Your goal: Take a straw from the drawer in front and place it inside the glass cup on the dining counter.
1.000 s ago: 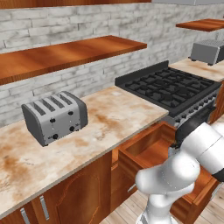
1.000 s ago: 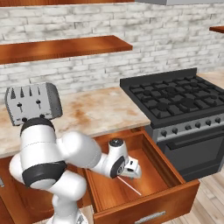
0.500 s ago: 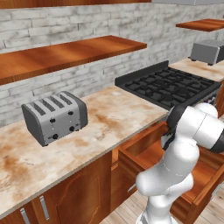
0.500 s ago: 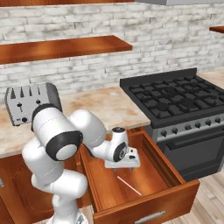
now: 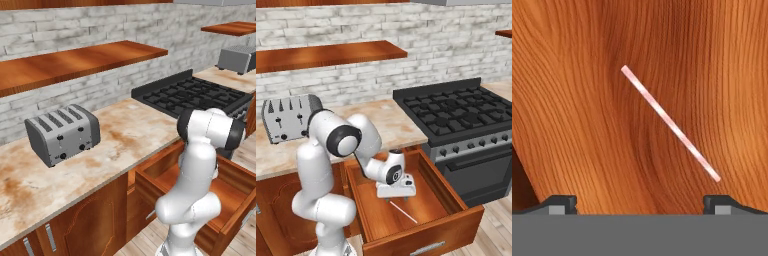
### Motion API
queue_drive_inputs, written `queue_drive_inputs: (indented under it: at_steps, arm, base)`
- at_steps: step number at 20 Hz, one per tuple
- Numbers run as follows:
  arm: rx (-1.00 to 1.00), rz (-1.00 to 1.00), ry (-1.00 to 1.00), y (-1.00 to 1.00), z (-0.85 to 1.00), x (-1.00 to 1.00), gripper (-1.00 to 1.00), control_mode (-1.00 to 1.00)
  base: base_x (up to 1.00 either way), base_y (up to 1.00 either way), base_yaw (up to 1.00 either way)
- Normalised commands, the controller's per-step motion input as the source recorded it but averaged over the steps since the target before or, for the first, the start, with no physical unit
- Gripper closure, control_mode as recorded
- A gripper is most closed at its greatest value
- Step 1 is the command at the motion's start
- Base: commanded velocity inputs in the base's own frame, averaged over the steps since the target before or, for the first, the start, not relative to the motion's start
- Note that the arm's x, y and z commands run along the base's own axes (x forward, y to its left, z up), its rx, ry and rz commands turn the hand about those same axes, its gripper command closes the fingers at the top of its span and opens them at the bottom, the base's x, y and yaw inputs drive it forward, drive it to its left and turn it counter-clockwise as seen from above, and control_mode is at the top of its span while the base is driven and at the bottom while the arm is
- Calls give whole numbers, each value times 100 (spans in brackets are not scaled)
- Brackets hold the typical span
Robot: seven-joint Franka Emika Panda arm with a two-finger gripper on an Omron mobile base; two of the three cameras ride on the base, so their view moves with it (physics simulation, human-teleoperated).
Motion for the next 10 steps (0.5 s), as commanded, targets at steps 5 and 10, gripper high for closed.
queue_drive_inputs:
  at_steps: [5, 10]
  arm:
    - [4, 16, 0, 0, -35, 8, -100, -100]
    - [3, 16, 0, 0, -30, 11, -100, -100]
  base:
    - [0, 0, 0]
    - [0, 0, 0]
